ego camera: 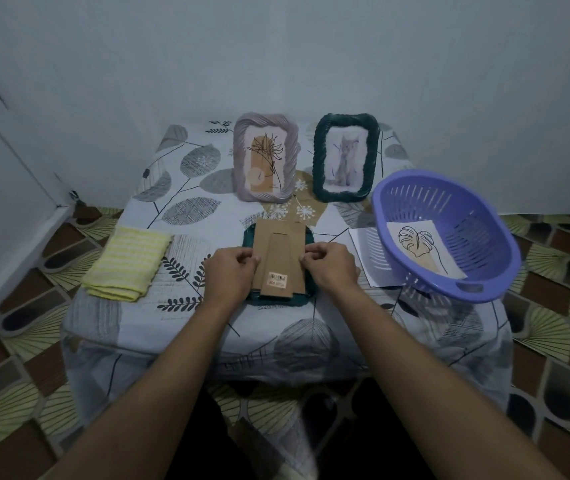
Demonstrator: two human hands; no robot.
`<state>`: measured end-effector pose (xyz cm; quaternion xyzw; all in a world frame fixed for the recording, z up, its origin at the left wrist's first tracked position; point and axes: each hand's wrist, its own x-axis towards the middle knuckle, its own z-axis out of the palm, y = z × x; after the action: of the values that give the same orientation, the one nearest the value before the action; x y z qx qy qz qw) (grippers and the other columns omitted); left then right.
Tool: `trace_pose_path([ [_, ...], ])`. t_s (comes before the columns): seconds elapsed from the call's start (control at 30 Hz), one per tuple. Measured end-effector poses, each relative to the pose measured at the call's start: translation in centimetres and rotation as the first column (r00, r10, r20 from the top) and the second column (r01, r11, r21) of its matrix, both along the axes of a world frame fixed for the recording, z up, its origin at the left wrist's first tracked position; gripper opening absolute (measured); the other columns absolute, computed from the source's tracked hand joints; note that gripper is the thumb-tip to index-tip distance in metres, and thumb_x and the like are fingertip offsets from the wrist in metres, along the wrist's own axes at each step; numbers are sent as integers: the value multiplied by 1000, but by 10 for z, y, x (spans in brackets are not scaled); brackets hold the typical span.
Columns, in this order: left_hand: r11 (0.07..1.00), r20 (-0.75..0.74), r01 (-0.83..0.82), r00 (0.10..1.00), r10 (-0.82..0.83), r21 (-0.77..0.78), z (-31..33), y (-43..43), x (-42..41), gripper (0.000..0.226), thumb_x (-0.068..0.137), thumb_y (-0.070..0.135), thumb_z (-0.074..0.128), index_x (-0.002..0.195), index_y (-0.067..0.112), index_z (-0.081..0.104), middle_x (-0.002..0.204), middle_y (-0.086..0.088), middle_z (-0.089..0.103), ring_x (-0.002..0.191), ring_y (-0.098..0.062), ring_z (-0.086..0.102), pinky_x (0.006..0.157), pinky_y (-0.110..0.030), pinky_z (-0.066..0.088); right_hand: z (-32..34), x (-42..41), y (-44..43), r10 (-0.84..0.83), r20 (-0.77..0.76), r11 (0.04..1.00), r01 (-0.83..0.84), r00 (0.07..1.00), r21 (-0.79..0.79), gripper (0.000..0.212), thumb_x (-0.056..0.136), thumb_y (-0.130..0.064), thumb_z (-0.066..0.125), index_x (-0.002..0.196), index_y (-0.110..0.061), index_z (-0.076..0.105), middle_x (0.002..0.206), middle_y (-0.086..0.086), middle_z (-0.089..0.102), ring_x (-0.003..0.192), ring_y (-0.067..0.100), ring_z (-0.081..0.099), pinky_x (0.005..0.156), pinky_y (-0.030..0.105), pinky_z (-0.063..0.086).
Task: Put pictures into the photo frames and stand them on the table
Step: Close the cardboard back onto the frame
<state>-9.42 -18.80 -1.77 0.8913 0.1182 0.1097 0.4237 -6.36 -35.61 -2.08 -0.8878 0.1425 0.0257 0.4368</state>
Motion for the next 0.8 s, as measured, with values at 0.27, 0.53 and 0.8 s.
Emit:
trace_pose_path([
  [0.27,997,4,25,1000,-25,74,-4,1,3,21,92,19,68,107,7,76,98,-9,76,82,-13,61,80,-20,44,-8,4,0,10,18,997,-8,1000,-71,22,88,-36,66,109,-32,74,103,-11,74,109,15,62,103,40,40],
  [0.53,986,-34,46,999,-41,160,-9,2,3,18,91,20,70,99,6,77,79,-4,70,74,-17,59,70,-21,39,-8,1,0,38,26,980,-32,999,-198,27,92,-42,63,118,-37,70,112,-11,70,122,21,45,95,37,30],
  [0.8,982,-61,55,997,-45,180,-12,2,5,22,92,22,68,99,4,77,87,-11,75,81,-25,67,73,-27,49,-11,0,1,51,10,973,-48,999,-227,29,94,-42,61,120,-37,69,116,-9,68,123,22,44,95,38,29],
])
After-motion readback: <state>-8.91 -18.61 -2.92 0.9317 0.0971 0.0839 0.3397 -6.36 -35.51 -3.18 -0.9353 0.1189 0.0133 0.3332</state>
